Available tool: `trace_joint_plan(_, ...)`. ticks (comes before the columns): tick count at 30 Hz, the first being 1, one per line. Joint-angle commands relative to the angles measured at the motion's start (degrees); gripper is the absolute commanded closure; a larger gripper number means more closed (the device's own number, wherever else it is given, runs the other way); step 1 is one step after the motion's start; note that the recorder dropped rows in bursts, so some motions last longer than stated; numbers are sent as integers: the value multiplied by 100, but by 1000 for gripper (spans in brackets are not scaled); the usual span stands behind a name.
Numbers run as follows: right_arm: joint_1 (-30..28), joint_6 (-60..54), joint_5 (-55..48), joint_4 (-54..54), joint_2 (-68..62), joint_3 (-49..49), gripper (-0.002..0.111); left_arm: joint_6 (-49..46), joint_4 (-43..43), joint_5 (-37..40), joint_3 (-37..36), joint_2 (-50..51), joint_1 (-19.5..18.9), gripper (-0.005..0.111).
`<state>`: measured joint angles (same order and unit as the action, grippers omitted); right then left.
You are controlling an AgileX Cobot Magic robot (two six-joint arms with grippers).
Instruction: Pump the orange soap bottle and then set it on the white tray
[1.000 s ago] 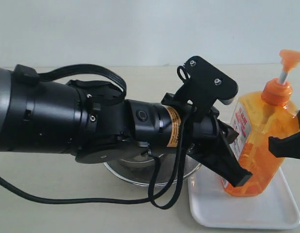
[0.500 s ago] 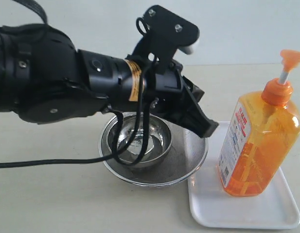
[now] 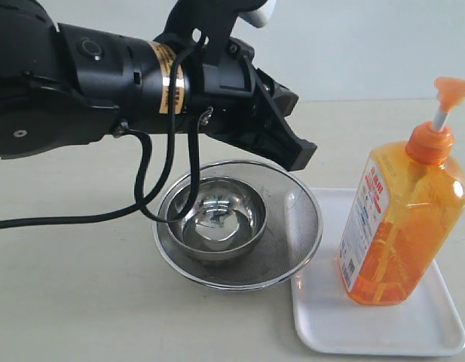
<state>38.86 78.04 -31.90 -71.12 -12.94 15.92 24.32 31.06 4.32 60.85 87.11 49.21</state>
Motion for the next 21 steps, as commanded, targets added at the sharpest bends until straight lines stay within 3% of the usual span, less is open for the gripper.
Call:
trace_joint_plan(1, -1, -66, -3, -11, 42, 39, 108, -26, 19, -39, -31, -40, -3, 102)
trace_joint_plan(13, -1, -66, -3, 83, 42, 27, 108, -26, 19, -39, -31, -40, -3, 102)
trace_joint_plan(18, -1, -777, -810, 2310, 42, 125, 108, -26, 19, -39, -31, -40, -3, 102)
trace_joint_plan(21, -1, -1875, -855, 2561, 42, 413, 108, -26, 19, -39, -31, -40, -3, 102)
